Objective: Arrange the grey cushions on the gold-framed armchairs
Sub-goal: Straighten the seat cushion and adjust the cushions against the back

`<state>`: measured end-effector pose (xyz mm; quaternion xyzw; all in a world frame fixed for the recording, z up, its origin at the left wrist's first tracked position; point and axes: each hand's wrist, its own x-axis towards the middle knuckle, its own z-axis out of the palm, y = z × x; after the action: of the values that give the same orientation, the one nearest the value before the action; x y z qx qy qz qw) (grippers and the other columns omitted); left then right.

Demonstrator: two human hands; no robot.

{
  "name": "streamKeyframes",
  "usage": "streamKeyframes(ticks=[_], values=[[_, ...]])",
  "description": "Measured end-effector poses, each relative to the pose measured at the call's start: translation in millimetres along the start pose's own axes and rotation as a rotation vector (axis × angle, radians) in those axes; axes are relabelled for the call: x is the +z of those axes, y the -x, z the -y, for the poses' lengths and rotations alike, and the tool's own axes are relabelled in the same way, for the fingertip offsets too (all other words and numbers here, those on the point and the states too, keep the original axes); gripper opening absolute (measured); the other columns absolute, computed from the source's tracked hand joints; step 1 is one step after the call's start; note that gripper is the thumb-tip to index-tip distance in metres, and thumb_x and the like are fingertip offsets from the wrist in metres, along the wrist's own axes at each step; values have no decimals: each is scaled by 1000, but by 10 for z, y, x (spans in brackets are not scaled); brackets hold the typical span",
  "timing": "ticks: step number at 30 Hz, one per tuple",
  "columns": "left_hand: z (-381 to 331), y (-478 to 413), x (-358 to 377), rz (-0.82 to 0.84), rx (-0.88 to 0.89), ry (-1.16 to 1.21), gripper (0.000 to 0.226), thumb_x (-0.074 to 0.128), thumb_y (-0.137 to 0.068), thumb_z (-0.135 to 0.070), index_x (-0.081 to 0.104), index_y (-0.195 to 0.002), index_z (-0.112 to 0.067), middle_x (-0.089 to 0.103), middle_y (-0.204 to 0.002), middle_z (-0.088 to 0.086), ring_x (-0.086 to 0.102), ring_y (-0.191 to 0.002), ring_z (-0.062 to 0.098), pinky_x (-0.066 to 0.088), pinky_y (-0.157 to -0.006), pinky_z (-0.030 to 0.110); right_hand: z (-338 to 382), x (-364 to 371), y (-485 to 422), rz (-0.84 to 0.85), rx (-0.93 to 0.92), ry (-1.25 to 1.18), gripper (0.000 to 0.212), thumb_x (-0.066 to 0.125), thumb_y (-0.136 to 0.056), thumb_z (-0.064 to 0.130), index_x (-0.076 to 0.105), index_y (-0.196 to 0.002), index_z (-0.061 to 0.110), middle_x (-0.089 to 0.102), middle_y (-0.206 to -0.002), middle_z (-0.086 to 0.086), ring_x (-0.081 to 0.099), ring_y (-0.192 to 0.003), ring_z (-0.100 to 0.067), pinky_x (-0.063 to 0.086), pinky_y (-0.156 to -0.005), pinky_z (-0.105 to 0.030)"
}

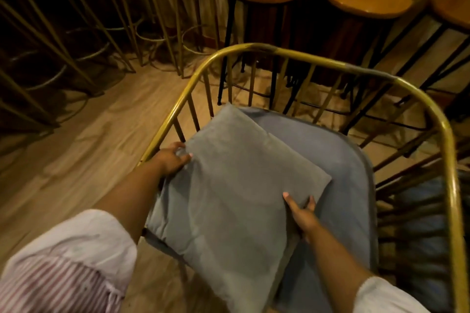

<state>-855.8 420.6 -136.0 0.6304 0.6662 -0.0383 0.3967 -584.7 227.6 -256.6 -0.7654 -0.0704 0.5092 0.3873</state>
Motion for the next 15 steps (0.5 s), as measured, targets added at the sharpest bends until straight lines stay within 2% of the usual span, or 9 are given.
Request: streamKeyframes(ticks=[2, 4, 6, 7, 9, 11, 13, 15], values=[[77, -132, 34, 36, -62, 68, 69, 51, -89, -51, 26, -148, -24, 32, -152, 14, 35, -137, 36, 33, -108, 46, -68, -7, -107, -6, 33, 6, 108, 69, -77, 48, -9, -149, 28, 23, -155, -6, 34, -136, -35, 34, -107, -53], [200, -241, 108, 40, -104, 138, 78, 53, -85, -57, 21, -149, -23, 27, -155, 12, 31, -140, 36, 31, -109, 47, -134, -24, -154, 19, 107, -54, 110, 74, -71, 51, -5, -147, 39, 31, -151, -4, 41, -131, -36, 41, -97, -58], [287, -304, 183, 40, -128, 208, 85, 56, -80, -61, 19, -149, -26, 23, -157, 9, 29, -141, 35, 29, -111, 48, -183, -6, -190, 51, 152, -184, 120, 86, -47, 57, 10, -141, 49, 43, -143, -1, 51, -121, -35, 47, -86, -65], [305, -316, 211, 34, -132, 240, 88, 58, -78, -62, 19, -149, -27, 22, -158, 8, 29, -141, 35, 28, -111, 48, -201, -2, -213, 62, 144, -226, 126, 89, -36, 57, 16, -139, 49, 47, -138, -1, 54, -116, -35, 47, -81, -68], [312, -320, 247, 19, -140, 288, 94, 63, -72, -65, 21, -148, -30, 23, -158, 6, 31, -140, 34, 29, -111, 48, -163, -24, -249, 51, 94, -269, 135, 91, -27, 55, 20, -141, 43, 51, -134, -3, 56, -114, -33, 49, -85, -65], [318, -259, 285, -1, -153, 312, 101, 67, -65, -68, 23, -148, -32, 26, -157, 5, 33, -140, 33, 29, -111, 49, -72, -51, -171, 34, 16, -249, 131, 91, -31, 51, 25, -143, 33, 52, -133, -2, 58, -111, -28, 50, -91, -54], [353, -159, 362, -28, -162, 368, 105, 71, -60, -68, 26, -148, -31, 30, -155, 5, 36, -138, 34, 32, -111, 50, 47, -134, -107, 11, -98, -220, 105, 89, -53, 35, 32, -141, 27, 54, -130, -3, 60, -100, -19, 53, -83, -39], [375, -22, 506, -41, -167, 447, 100, 74, -62, -62, 30, -146, -29, 36, -152, 6, 41, -134, 34, 36, -109, 49, 187, -276, -74, 22, -174, -165, 91, 84, -65, 22, 34, -140, 25, 55, -127, -3, 60, -97, -14, 53, -77, -33]])
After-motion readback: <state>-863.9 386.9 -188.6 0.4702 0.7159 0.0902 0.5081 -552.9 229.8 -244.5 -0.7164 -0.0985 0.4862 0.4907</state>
